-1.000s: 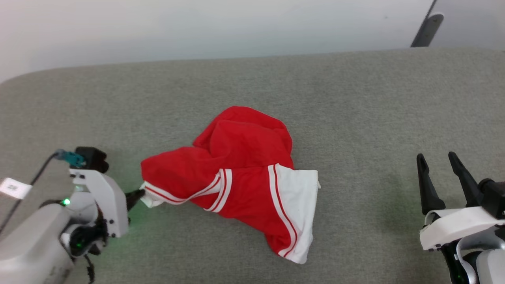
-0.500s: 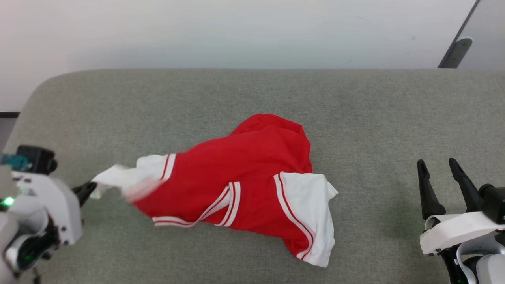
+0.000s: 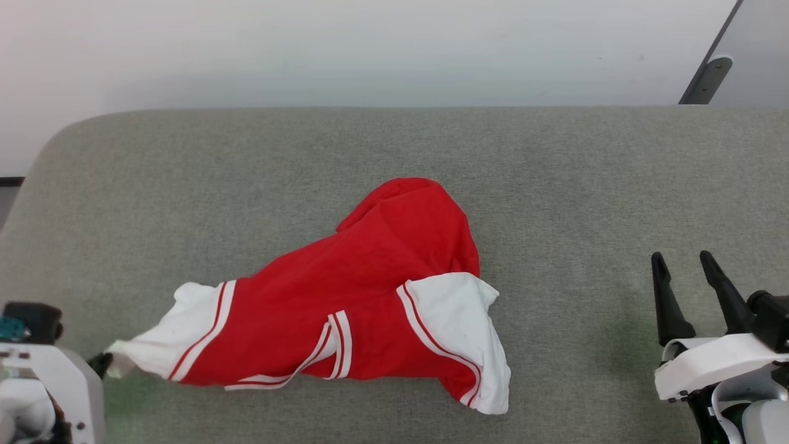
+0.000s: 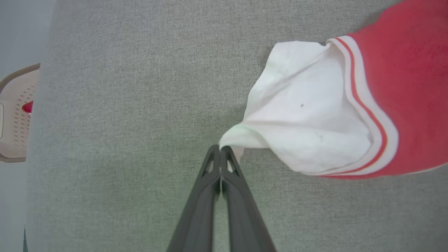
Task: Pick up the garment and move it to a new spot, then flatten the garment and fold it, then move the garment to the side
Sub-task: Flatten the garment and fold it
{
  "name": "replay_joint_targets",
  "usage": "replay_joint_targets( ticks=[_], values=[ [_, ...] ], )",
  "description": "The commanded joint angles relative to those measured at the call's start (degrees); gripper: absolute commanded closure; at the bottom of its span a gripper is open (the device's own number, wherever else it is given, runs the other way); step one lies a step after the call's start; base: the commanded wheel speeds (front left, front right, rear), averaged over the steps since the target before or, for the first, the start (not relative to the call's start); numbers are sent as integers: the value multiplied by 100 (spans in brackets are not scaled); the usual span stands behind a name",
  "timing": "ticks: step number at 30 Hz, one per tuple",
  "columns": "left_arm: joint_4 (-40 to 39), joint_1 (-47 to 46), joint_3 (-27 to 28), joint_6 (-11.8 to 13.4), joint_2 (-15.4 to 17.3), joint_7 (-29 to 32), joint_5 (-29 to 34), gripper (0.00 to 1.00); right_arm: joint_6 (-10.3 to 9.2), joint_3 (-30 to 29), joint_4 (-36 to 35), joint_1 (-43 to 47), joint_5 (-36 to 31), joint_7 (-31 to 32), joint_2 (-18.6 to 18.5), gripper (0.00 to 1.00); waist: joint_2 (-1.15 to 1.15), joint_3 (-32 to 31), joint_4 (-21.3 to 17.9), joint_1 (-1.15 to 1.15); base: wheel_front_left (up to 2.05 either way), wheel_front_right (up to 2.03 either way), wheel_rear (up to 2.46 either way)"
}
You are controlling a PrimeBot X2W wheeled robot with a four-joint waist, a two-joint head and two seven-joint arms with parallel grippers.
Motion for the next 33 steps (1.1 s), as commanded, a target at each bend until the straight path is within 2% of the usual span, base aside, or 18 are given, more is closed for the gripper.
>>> replay_joint_targets(
  ticks=[1, 4, 6, 7, 8, 9, 13, 18, 33],
  values=[
    [152, 62, -54, -13, -111, -47, 56, 100, -8, 40, 33, -9, 26, -24, 30, 0, 0, -3, -26, 0, 0, 0, 0],
    [445, 97, -125, -88, -295, -54, 50, 100, -8, 82, 69, -28, 40, -13, 19, 0, 0, -23, -55, 0, 0, 0, 0],
    [643, 100, -124, -157, -403, -102, 8, 93, -8, 105, 95, -21, 49, -2, 7, 0, 0, -47, -70, 0, 0, 0, 0],
    [740, 105, -118, -189, -449, -133, -18, 66, -8, 118, 105, -12, 53, 3, -1, 0, 0, -63, -78, 0, 0, 0, 0],
    [812, 107, -90, -225, -494, -186, -46, 47, -8, 124, 113, 4, 47, 7, -10, 0, 0, -81, -81, 0, 0, 0, 0],
    [879, 105, -62, -258, -537, -231, -85, 2, -8, 127, 124, 29, 49, 9, -18, 0, 0, -104, -77, 0, 0, 0, 0],
    [1027, 104, -15, -367, -576, -338, -145, 0, -8, 131, 136, 129, 53, 26, -48, 0, 0, -217, -48, 0, 0, 0, 0],
    [970, 158, 71, -362, -547, -526, -191, 0, -8, 163, 119, 260, 84, 78, -86, 0, 0, -400, 43, 0, 0, 0, 0],
    [-85, 902, 390, 151, -395, -1823, -176, 0, -8, 223, 65, 572, 173, 202, -116, 0, 0, -798, 336, 0, 0, 0, 0]
  ],
)
